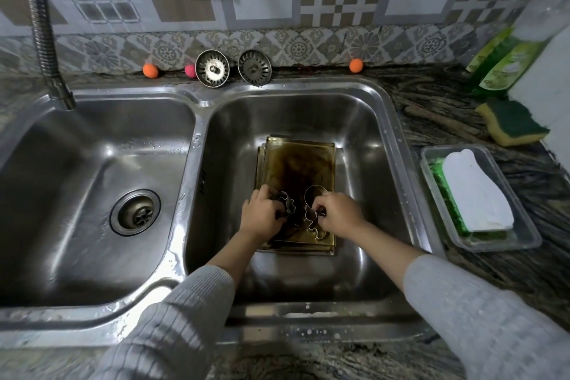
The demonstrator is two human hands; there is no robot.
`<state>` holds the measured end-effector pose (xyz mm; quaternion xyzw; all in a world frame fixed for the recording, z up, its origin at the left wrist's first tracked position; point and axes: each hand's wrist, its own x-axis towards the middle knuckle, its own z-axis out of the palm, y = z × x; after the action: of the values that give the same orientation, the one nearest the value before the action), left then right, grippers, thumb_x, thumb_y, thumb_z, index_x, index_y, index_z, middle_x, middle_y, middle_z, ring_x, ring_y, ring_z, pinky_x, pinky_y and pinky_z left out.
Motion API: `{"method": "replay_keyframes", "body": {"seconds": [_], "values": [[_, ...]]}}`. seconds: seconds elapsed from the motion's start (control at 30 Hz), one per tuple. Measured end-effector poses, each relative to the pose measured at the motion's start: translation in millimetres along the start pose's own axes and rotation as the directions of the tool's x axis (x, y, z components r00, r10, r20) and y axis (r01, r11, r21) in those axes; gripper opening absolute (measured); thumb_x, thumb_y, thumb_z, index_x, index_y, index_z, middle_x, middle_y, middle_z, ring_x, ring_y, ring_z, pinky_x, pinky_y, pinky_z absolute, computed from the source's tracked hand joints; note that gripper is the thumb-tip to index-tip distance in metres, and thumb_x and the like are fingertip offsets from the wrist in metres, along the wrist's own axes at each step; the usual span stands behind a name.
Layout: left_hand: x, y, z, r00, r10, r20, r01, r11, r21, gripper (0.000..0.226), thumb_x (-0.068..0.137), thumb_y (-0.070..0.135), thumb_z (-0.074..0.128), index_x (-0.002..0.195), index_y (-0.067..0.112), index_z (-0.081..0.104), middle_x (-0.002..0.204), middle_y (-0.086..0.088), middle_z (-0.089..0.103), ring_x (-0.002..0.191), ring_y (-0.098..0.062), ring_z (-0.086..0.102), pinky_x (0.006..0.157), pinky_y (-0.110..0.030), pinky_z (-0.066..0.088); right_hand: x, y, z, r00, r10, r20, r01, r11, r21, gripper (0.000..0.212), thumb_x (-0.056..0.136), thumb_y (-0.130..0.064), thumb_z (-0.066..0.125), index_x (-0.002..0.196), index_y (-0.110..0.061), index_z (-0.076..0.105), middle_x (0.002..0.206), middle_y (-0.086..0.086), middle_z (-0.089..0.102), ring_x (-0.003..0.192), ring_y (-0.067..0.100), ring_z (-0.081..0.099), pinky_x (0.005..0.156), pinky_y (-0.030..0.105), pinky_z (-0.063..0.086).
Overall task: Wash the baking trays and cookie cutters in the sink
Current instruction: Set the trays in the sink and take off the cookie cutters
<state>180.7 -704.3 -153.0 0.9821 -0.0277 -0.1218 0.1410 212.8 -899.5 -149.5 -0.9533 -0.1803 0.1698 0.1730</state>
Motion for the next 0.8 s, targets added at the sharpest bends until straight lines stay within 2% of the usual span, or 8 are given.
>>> {"method": "replay_keyframes", "body": {"seconds": [0.07,0.17,0.3,0.47,0.6,0.7,0.8], "values": [[-1,-1,-2,1.000,-0.009,0.000,0.009,1.000,-0.010,0.028,0.086,0.034,0.065,0.112,0.024,0.068,0.132,-0.003,0.039,0.123,-0.024,0.037,0.097,-0.041,0.038,1,-3,1,1.000,0.016,-0.002,-0.016,1.000,0.019,0.025,0.078,-0.008,0.061,0.097,-0.023,0.068,0.100,-0.005,0.066,0.092,0.016,0.061,0.064,0.024,0.041],[-2,0,-5,1.000,-0.004,-0.001,0.004,1.000,-0.009,0.028,0.086,0.034,0.065,0.111,0.023,0.068,0.131,-0.003,0.039,0.123,-0.025,0.038,0.097,-0.042,0.039,2,-4,3,1.000,0.028,-0.010,-0.027,0.997,0.076,0.025,0.076,-0.006,0.062,0.091,-0.024,0.069,0.094,-0.006,0.069,0.088,0.014,0.064,0.067,0.026,0.050],[-4,1,-13,1.000,0.030,0.005,-0.030,0.999,0.027,0.029,0.086,0.036,0.064,0.113,0.025,0.067,0.128,-0.004,0.040,0.121,-0.025,0.039,0.098,-0.042,0.038,-1,-7,-4,0.998,0.046,-0.035,-0.040,0.983,0.178,0.022,0.075,-0.004,0.066,0.089,-0.021,0.071,0.088,-0.006,0.070,0.083,0.010,0.064,0.067,0.024,0.051],[-21,5,-30,0.983,0.174,0.064,-0.181,0.974,0.138,0.027,0.087,0.039,0.062,0.110,0.027,0.066,0.130,-0.002,0.036,0.122,-0.022,0.036,0.101,-0.039,0.032,-22,-10,-24,0.995,0.076,-0.059,-0.057,0.960,0.275,0.020,0.076,-0.001,0.070,0.089,-0.017,0.071,0.080,-0.006,0.066,0.078,0.008,0.063,0.069,0.025,0.054],[-45,10,-29,0.947,0.284,0.152,-0.308,0.935,0.173,0.029,0.087,0.040,0.061,0.112,0.027,0.065,0.134,-0.002,0.035,0.123,-0.021,0.036,0.103,-0.039,0.030,-55,-8,-21,0.992,0.128,-0.020,-0.119,0.964,0.236,0.020,0.077,0.002,0.069,0.085,-0.016,0.070,0.076,-0.006,0.064,0.074,0.007,0.062,0.070,0.025,0.054],[-58,11,-22,0.919,0.308,0.248,-0.357,0.916,0.183,0.030,0.086,0.039,0.062,0.114,0.027,0.064,0.135,-0.002,0.035,0.124,-0.021,0.038,0.106,-0.041,0.027,-73,-6,-11,0.984,0.175,0.038,-0.179,0.972,0.154,0.023,0.076,0.005,0.067,0.078,-0.018,0.070,0.075,-0.009,0.063,0.078,0.008,0.062,0.073,0.027,0.055],[-64,11,-14,0.894,0.321,0.314,-0.399,0.888,0.230,0.031,0.086,0.039,0.062,0.115,0.029,0.064,0.133,-0.003,0.035,0.122,-0.024,0.040,0.102,-0.041,0.028,-76,-6,-7,0.963,0.261,0.068,-0.266,0.961,0.076,0.024,0.076,0.004,0.063,0.073,-0.019,0.069,0.075,-0.009,0.062,0.078,0.010,0.060,0.068,0.024,0.050]]}}
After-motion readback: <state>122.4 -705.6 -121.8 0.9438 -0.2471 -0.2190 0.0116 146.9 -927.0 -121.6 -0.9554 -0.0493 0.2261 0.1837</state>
